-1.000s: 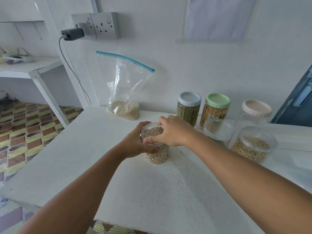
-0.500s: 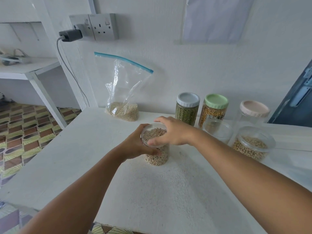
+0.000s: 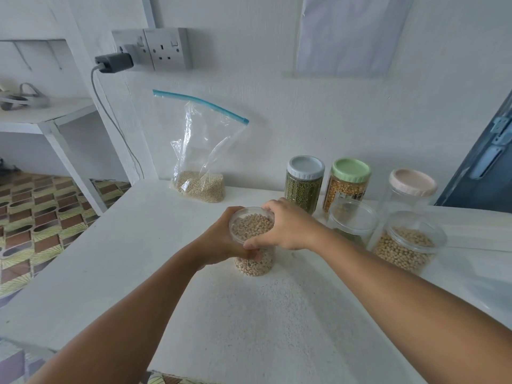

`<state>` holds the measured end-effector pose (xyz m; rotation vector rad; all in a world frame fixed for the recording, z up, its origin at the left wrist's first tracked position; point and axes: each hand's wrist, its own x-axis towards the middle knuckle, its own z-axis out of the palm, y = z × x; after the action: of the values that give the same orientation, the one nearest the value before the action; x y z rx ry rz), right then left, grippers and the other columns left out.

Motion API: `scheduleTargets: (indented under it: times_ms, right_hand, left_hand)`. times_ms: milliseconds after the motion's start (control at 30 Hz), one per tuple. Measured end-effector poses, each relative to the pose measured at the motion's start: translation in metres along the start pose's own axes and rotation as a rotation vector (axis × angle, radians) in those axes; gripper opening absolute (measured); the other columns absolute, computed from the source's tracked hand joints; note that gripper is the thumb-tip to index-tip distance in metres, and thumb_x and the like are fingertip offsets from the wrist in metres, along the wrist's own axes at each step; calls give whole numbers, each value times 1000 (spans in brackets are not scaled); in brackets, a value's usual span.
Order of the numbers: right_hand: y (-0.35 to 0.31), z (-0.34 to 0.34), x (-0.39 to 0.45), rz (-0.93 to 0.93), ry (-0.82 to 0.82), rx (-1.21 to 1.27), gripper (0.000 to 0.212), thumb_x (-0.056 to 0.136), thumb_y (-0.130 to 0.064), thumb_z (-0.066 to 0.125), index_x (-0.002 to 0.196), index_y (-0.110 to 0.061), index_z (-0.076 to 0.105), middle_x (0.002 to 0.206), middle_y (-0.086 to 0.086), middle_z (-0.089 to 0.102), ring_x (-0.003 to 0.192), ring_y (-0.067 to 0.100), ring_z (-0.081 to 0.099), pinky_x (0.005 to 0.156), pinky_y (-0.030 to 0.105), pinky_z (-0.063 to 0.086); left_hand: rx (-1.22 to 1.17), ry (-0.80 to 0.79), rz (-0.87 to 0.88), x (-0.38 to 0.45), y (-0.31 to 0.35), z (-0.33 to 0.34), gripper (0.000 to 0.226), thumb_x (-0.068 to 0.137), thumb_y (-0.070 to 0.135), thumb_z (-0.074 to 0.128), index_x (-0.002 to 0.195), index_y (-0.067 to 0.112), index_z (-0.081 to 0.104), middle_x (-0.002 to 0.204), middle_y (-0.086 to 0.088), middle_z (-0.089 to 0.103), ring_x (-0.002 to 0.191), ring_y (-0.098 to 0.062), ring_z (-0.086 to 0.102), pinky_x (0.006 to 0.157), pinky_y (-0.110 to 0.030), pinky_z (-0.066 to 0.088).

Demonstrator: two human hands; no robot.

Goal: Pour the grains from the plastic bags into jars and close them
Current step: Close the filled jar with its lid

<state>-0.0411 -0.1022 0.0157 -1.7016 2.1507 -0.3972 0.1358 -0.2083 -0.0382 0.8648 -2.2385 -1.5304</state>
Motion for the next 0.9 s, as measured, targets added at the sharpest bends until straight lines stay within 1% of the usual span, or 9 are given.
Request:
scheduleTargets:
  times_ms: [133,333,433,500,533,600,700,767,900]
  right_hand:
    - [1,-2,2,9,13,6,120,55,-89,75,150,-23,43,144,-2,45,132,19,44,107,41,44]
    - [0,-8,5,26,-87,31,112,65,-86,72,152,-23,40,150,1,34,143,23,33,115,46,38]
    - [5,0,-1,42,131,-123,95,72,-101,39,114,-18,61,123,3,48,117,22,48,94,45,50]
    - [8,-1,-3,48,271,-175,93,77,-100,25,86,-16,63,111,3,50,105,21,50,85,44,52]
    - [10,-2,-3,31,280,-145,88,78,-99,30,87,-17,63,112,2,50,106,20,50,86,43,51]
    - [10,-4,0,-41,173,12,78,78,-90,54,119,-24,59,130,1,47,123,19,47,98,42,47]
    - [4,-8,5,-135,-93,164,107,74,-69,80,159,-34,25,161,0,36,145,20,40,115,42,39]
    - [2,0,6,-130,-46,119,115,69,-74,80,160,-34,21,157,2,41,141,21,46,111,43,44]
    - [-10,19,0,-10,242,-179,116,63,-96,60,147,-22,33,133,7,52,117,25,58,89,40,54]
  left_hand:
    - [35,-47,-30,0,7,-10,123,62,9,100,154,37,22,134,3,55,116,-13,63,83,-23,60]
    - [38,-42,-21,0,6,-6,109,63,7,99,148,29,34,130,2,61,113,-8,67,82,-25,60]
    - [43,-52,-5,1,5,-6,107,64,5,98,147,28,34,130,2,61,115,-8,66,85,-27,60]
    - [51,-56,-1,2,4,-6,106,65,4,97,147,28,34,130,2,61,114,-4,65,86,-25,59]
    - [51,-57,-1,2,4,-6,106,65,4,97,147,28,34,130,2,61,114,-4,65,87,-26,59]
    - [36,-56,-5,2,4,-5,108,65,4,97,148,28,32,130,1,61,115,-6,66,86,-28,60]
    - [20,-45,-12,1,4,-5,108,66,4,96,148,30,32,130,0,61,112,-3,67,83,-24,60]
    - [8,-41,-13,1,3,-4,109,66,2,96,149,31,31,131,0,61,113,-5,67,82,-24,60]
    - [-8,-26,-13,1,0,-2,110,66,-2,95,150,29,31,131,-1,61,111,-4,67,81,-27,60]
